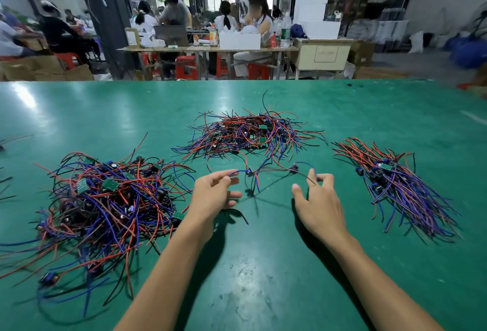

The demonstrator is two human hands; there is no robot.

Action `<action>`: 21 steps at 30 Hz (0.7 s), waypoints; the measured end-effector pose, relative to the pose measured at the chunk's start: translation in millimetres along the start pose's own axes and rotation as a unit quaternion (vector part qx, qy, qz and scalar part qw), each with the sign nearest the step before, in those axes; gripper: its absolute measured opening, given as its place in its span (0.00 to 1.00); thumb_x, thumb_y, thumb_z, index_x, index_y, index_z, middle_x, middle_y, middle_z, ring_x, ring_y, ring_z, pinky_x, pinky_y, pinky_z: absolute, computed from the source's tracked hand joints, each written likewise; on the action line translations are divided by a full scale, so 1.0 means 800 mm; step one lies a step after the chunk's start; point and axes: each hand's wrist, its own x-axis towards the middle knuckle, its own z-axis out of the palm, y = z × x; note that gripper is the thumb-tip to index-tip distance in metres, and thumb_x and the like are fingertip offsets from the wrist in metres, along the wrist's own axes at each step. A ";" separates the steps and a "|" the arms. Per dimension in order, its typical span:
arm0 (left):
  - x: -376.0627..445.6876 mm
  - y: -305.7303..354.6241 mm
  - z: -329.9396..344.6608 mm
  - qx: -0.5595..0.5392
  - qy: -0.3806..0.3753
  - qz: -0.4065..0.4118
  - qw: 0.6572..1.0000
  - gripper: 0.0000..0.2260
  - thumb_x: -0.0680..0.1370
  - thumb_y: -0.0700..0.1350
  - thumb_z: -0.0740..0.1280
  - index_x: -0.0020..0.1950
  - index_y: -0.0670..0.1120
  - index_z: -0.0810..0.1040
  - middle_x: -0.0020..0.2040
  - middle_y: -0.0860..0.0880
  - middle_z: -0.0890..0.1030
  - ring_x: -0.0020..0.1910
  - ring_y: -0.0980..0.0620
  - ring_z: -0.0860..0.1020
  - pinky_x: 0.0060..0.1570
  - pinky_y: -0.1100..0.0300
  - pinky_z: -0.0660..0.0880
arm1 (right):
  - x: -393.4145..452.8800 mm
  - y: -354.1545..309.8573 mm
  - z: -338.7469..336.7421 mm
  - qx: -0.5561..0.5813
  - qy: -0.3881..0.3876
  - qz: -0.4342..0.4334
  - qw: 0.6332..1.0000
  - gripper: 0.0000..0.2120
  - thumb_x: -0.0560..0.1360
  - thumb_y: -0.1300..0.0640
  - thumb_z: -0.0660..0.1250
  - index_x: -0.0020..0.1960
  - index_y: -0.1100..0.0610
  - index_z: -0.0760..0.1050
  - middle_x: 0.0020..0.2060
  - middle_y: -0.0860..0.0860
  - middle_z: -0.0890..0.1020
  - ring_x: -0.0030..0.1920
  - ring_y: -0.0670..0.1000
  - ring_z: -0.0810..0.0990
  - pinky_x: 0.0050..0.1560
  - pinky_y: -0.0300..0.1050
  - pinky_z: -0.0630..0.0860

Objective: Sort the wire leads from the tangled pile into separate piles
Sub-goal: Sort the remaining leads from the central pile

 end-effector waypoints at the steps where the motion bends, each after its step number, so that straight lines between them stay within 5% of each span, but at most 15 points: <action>1: 0.000 0.001 0.000 -0.007 0.003 0.001 1.000 0.13 0.84 0.38 0.58 0.55 0.48 0.82 0.52 0.48 0.84 0.32 0.55 0.82 0.34 0.64 0.77 | 0.002 0.002 -0.001 0.003 0.005 0.012 1.000 0.31 0.82 0.44 0.59 0.80 0.57 0.59 0.67 0.55 0.65 0.64 0.61 0.72 0.59 0.53 0.71; 6: -0.005 0.007 -0.002 -0.057 -0.026 0.023 0.998 0.12 0.85 0.40 0.58 0.58 0.49 0.81 0.52 0.51 0.86 0.42 0.52 0.85 0.39 0.62 0.77 | -0.001 0.004 -0.006 -0.032 0.081 0.018 0.996 0.17 0.77 0.45 0.67 0.65 0.47 0.78 0.72 0.56 0.62 0.71 0.57 0.57 0.70 0.56 0.57; 10: -0.010 0.011 0.001 -0.041 -0.084 0.043 0.995 0.13 0.85 0.40 0.57 0.60 0.49 0.80 0.51 0.51 0.87 0.44 0.53 0.84 0.41 0.61 0.75 | -0.010 -0.007 -0.009 0.050 0.189 -0.102 0.975 0.05 0.77 0.49 0.68 0.51 0.43 0.81 0.64 0.48 0.74 0.65 0.51 0.66 0.63 0.50 0.61; 12: -0.013 0.010 0.005 -0.001 -0.106 0.062 0.992 0.13 0.85 0.39 0.57 0.58 0.48 0.81 0.51 0.50 0.87 0.44 0.51 0.83 0.41 0.60 0.74 | -0.015 -0.018 -0.009 0.197 0.090 -0.144 0.966 0.11 0.80 0.44 0.62 0.50 0.44 0.82 0.52 0.40 0.82 0.56 0.43 0.75 0.58 0.41 0.68; 15: -0.018 0.006 0.008 0.051 -0.151 0.092 0.983 0.13 0.85 0.38 0.58 0.59 0.48 0.82 0.51 0.47 0.87 0.44 0.50 0.82 0.41 0.61 0.74 | -0.026 -0.035 -0.007 0.377 -0.074 -0.100 0.918 0.19 0.81 0.40 0.60 0.51 0.52 0.83 0.44 0.45 0.86 0.44 0.44 0.80 0.48 0.36 0.74; 21: -0.021 0.007 0.012 0.037 -0.234 0.043 0.971 0.09 0.83 0.39 0.63 0.59 0.41 0.82 0.51 0.42 0.86 0.42 0.48 0.84 0.46 0.58 0.79 | -0.029 -0.038 -0.013 0.475 -0.074 -0.068 0.874 0.11 0.83 0.53 0.63 0.51 0.51 0.85 0.36 0.42 0.84 0.36 0.36 0.76 0.39 0.30 0.70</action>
